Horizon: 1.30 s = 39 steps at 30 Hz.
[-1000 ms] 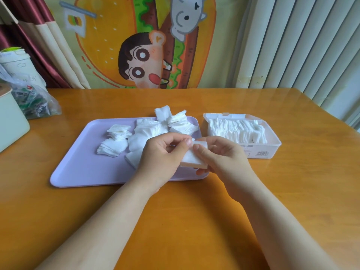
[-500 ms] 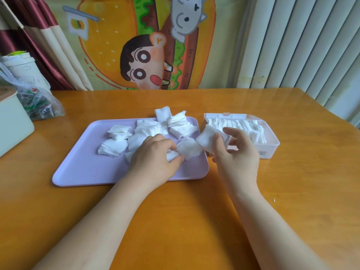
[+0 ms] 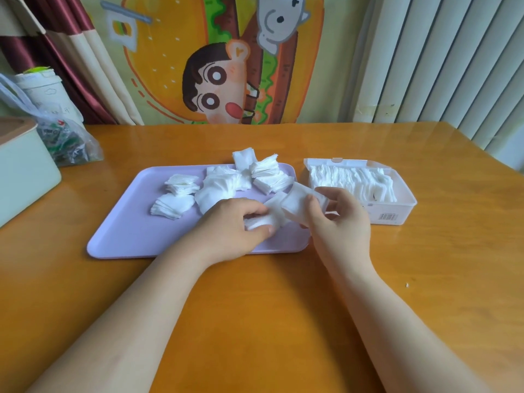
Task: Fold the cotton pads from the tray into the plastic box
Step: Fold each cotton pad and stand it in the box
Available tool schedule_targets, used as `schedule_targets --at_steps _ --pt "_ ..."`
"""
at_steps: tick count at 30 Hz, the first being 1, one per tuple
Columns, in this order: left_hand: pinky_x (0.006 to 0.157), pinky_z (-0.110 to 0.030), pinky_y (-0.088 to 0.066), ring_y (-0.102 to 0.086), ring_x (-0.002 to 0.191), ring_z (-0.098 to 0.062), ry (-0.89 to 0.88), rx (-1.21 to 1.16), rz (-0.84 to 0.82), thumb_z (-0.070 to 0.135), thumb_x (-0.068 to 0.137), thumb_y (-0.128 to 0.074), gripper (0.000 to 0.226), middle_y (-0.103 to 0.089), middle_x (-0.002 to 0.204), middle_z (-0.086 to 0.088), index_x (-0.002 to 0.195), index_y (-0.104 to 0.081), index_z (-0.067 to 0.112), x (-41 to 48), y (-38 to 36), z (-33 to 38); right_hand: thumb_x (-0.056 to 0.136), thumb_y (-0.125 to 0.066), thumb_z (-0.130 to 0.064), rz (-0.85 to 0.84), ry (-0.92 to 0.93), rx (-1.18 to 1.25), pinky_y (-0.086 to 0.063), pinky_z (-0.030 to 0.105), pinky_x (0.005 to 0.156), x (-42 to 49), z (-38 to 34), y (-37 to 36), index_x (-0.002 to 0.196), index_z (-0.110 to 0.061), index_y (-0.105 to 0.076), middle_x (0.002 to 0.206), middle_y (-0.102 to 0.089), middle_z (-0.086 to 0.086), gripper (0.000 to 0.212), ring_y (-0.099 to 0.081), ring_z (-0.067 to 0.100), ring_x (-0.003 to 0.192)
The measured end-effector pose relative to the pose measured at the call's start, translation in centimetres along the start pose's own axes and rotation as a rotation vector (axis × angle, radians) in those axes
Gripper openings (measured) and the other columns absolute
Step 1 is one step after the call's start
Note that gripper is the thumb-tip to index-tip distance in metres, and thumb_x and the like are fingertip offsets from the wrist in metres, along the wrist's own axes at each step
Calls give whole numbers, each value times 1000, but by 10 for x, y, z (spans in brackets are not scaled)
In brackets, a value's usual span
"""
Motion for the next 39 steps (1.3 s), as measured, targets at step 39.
schedule_targets --at_steps 39 --pt "61 -23 -43 -61 80 -15 -8 -892 -11 7 84 -83 20 -77 90 -6 96 -77 22 0 8 6 92 -79 -7 -347 -256 349 -63 50 94 -5 -6 -13 125 -8 -73 104 -82 9 33 -77 38 101"
Point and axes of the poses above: each hand's wrist, its own x-axis towards the middle knuckle, its own y-axis out of the back of the hand, z = x × y, the point moved 5 cm from there along x, towards the middle knuckle
